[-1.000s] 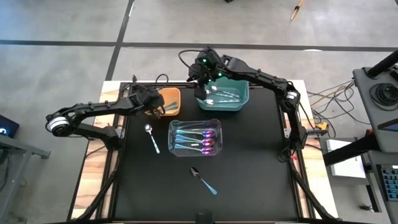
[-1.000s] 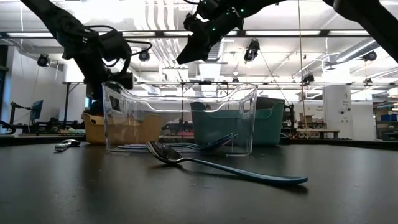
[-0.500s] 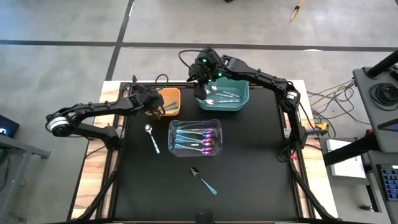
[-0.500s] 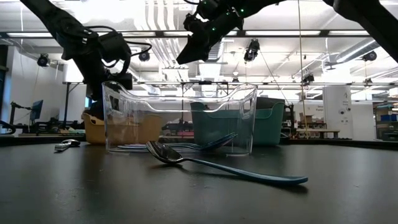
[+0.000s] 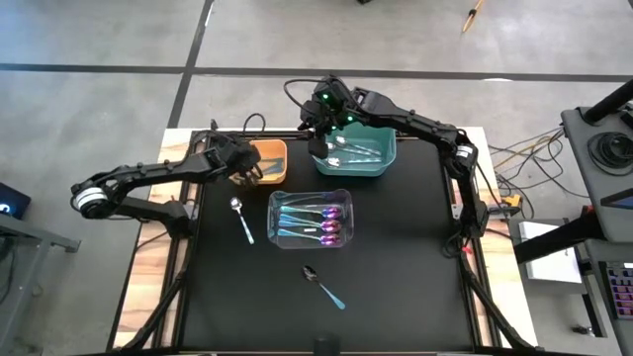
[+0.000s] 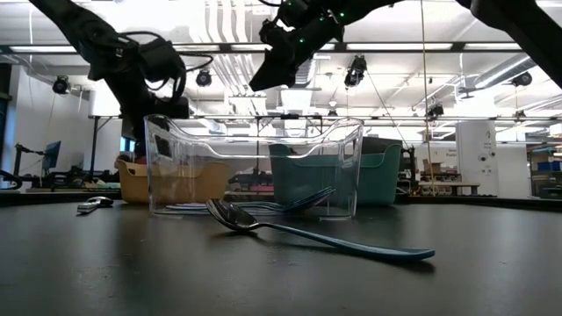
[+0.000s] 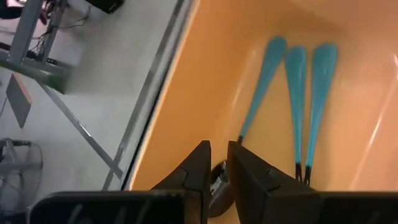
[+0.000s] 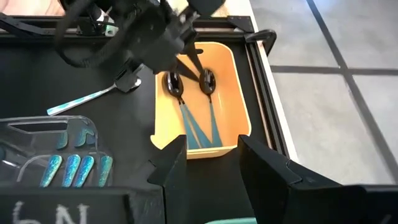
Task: Sort silverware by color (type)
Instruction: Put the blue spoon into the yellow bin
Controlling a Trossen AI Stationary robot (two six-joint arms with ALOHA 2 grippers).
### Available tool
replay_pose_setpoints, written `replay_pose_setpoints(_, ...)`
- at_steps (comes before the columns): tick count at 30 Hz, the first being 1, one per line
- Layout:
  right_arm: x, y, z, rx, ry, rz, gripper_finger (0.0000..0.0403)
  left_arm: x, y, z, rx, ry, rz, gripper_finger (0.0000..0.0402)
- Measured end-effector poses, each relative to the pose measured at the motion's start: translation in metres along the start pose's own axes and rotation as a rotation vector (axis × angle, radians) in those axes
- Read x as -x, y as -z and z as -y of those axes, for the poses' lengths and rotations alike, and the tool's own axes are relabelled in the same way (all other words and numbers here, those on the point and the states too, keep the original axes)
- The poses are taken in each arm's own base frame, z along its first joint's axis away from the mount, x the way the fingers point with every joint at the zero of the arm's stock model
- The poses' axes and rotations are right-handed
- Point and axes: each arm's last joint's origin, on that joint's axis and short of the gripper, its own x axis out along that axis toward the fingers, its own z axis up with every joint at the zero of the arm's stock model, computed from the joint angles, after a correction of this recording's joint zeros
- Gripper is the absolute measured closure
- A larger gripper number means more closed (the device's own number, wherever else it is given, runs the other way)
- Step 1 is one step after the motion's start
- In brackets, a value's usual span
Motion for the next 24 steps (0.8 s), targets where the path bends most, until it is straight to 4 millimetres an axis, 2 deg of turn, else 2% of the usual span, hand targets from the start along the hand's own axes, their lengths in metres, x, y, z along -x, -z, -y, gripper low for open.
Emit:
replay_pose_setpoints(6,0.006,-0.002,-0.009,-0.06,-0.017,-0.025,0.0268,0.016,-0.008,-0.009,0.107,-0.022,0.087,0.0364)
replay_pose_setpoints(11,0.011,-0.009,-0.029,-0.12,-0.045,-0.034,0.0268,0.042,-0.015,-0.013,0.188,0.044,0.274,0.0364)
replay_pose_setpoints(18,0.006,-0.016,-0.073,-0.229,-0.126,-0.085,0.0268,0.078,-0.025,-0.011,0.313,0.163,0.552,0.0364)
replay_pose_setpoints(24,0.0,-0.017,-0.123,-0.326,-0.208,-0.185,0.0268,0.102,-0.027,0.005,0.335,0.254,0.71,0.0364)
